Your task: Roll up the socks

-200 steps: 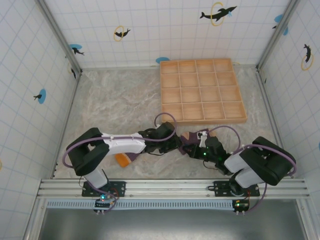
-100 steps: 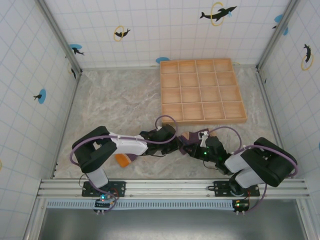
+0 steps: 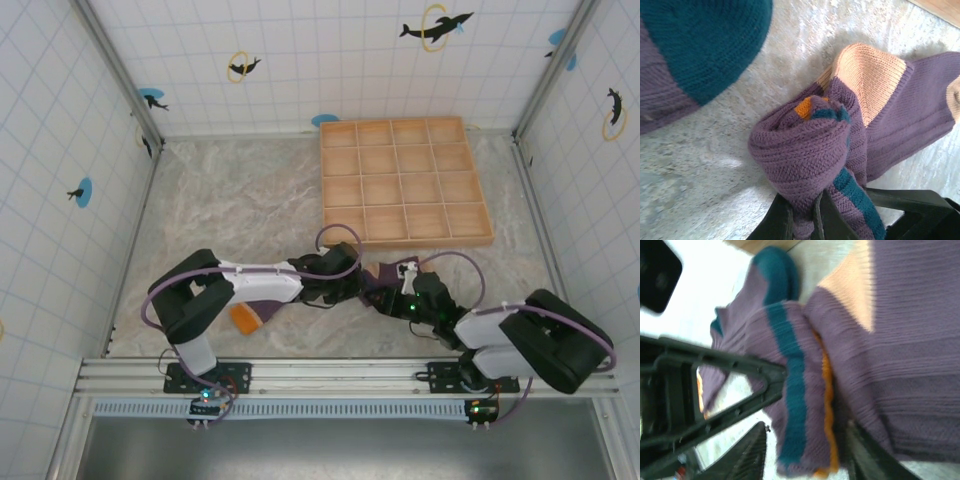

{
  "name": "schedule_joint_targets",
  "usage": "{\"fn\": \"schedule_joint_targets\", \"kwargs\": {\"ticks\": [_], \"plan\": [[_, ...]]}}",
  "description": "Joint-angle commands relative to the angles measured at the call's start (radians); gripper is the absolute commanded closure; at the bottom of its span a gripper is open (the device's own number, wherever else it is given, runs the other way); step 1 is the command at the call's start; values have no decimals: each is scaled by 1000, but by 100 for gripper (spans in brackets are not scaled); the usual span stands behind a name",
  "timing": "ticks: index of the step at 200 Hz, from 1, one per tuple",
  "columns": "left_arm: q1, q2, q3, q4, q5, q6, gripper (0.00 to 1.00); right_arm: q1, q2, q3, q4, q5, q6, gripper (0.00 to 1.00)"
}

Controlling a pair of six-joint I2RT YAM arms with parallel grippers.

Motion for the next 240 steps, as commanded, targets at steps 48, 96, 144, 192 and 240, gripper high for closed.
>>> {"fn": "schedule_joint_targets", "kwargs": {"ticks": [48,96,144,192,240], "plan": [[36,-38,39,-354,-5,-3,100,190,-217,152,-498,328,-398,21],[45,-40,42,-357,50,-9,100,451,-188,188,-461,670,-674,20],[55,-47,43,-350,72,-15,100,589,-18,245,-329,851,-877,22],[63,-48,30,-333,105,-15,100,642,173,279,-177,996,-993,27],[74,-61,16,-323,118,-14,100,635,262,299,-156,993,-967,33]]}}
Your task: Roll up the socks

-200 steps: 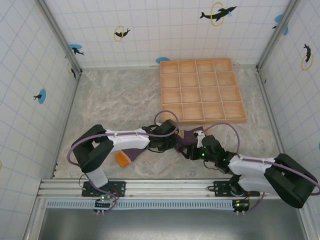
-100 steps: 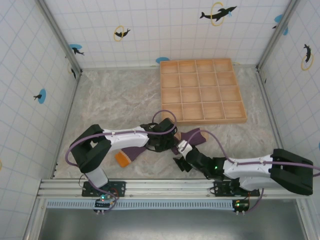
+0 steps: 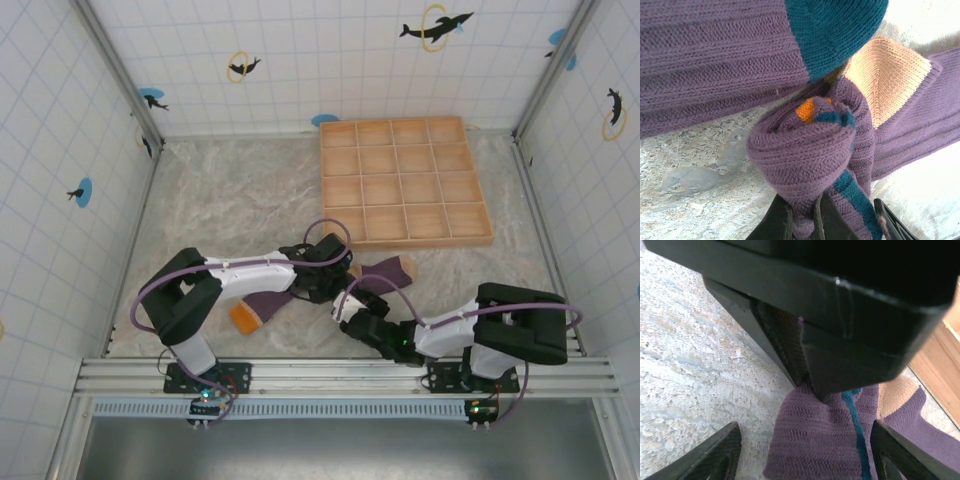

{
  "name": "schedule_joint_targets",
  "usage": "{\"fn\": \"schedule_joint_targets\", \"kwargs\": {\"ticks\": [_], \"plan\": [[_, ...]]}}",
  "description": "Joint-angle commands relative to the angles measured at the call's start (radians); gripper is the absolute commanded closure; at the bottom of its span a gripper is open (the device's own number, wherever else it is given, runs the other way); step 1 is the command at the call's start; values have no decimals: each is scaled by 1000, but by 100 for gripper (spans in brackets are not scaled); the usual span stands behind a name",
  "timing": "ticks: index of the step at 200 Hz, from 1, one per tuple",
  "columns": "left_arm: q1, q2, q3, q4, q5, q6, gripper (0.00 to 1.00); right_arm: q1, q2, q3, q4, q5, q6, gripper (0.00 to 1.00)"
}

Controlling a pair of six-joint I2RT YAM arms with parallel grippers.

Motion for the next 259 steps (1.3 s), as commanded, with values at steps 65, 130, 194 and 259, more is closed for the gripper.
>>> {"fn": "schedule_joint_targets", "kwargs": {"ticks": [65,130,194,259], "plan": [[16,-35,-40,-65,31,-16,100,-44,7,-5,-12,-48,117,63],[17,-76,-39,-44,-3,-36,51,-126,-69,-87,-4,-216,264,98],[17,-158,-53,16,-75,-30,20,-355,-181,-204,87,-654,476,100],[14,-165,-87,113,-70,-39,26,-530,-192,-311,161,-837,757,100]]}}
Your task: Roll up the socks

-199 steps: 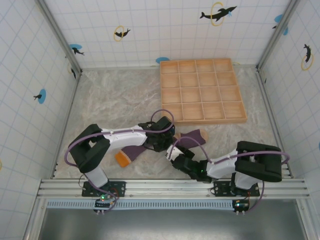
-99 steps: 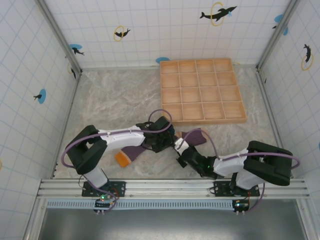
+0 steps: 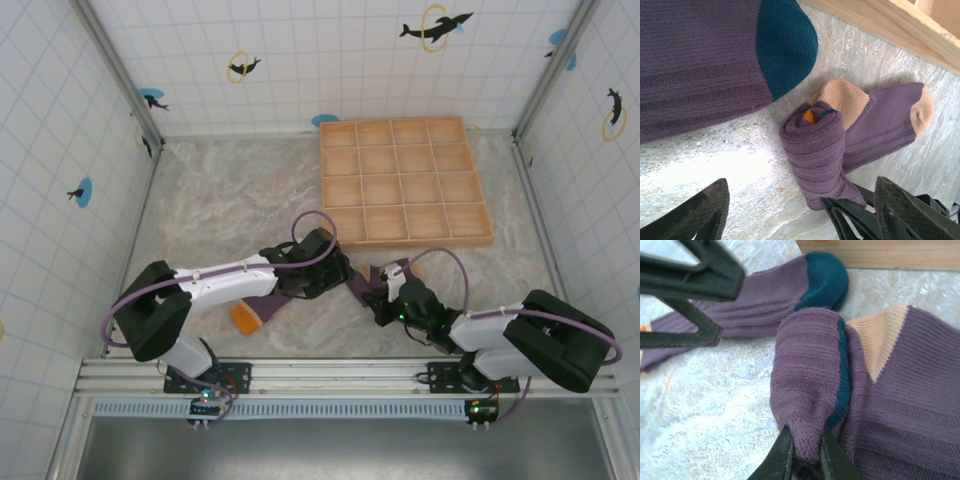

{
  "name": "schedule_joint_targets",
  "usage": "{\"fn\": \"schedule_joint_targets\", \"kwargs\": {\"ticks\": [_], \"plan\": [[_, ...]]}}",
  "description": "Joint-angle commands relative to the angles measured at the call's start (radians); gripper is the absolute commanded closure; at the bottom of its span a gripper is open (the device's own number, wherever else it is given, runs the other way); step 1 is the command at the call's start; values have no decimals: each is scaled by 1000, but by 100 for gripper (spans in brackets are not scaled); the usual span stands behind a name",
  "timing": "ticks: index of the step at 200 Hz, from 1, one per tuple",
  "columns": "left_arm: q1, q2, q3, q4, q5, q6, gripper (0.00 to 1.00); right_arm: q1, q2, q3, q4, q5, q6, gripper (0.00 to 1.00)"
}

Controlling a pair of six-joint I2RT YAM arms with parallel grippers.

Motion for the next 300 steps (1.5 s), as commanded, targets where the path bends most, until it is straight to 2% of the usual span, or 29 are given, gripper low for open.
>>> {"fn": "schedule_joint_targets", "kwargs": {"ticks": [1,39,88,112,128,173,231,300], "plan": [[-6,-4,-21,46,-10,-12,26,-49,35,-60,-61,-110,158,100],[-20,21,-30,87,-5,2,32,-99,59,-91,-22,-149,278,100],[-37,95,-33,181,52,24,38,-166,71,-109,-82,-142,404,100],[-40,123,-43,215,43,18,40,-187,94,-107,-112,-137,455,100],[-39,135,-56,266,41,18,47,-193,121,-98,-128,-140,469,100],[-43,178,-76,389,27,28,52,-215,201,-124,-43,-182,537,100],[-44,229,-70,417,11,58,54,-226,225,-129,-7,-203,554,100],[-47,310,-60,416,11,65,61,-260,237,-165,100,-263,584,100]]}}
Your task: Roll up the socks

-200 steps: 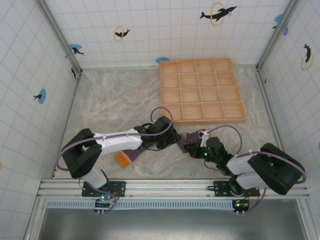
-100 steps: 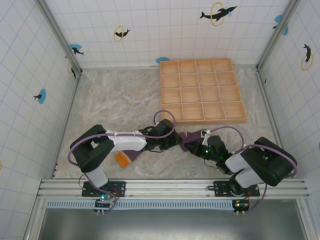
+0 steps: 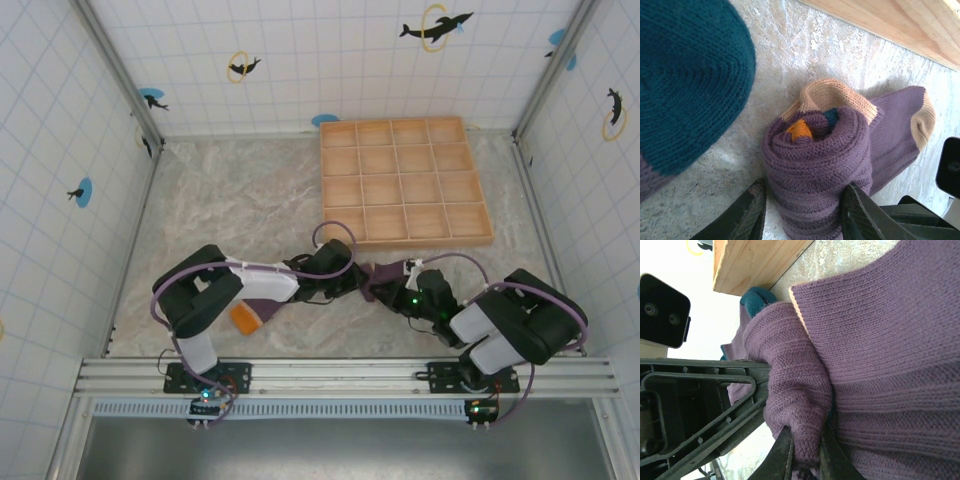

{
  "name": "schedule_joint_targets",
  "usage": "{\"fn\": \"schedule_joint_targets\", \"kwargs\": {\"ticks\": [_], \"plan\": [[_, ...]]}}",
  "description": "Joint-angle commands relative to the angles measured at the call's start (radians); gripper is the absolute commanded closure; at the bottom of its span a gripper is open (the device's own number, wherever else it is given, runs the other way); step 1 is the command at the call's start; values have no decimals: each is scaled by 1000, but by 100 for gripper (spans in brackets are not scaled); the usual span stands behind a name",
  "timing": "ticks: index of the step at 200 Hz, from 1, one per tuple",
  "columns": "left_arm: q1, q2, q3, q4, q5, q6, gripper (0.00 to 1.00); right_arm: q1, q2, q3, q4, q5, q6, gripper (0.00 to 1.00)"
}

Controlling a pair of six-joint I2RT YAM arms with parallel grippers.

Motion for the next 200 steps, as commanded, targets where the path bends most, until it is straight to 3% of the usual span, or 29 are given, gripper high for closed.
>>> {"fn": "schedule_joint_targets", "kwargs": {"ticks": [1,30,51,99,126,163,200], "plan": [[-12,61,2,-49,-16,27,62,-15,41,-125,-151,6,16,100],[-14,76,17,-80,-38,36,76,-24,20,-130,-141,-17,9,100],[-14,81,53,-131,-38,62,100,-24,-19,-113,-175,-45,-40,92],[-17,22,99,-322,-85,34,100,-8,-283,-45,-463,15,-224,55],[-20,-23,124,-450,-122,1,100,26,-438,27,-646,78,-365,40],[-26,-65,126,-559,-126,-41,100,138,-530,111,-799,261,-541,29],[-38,-90,134,-606,-121,-63,100,359,-521,156,-801,557,-731,27]]}}
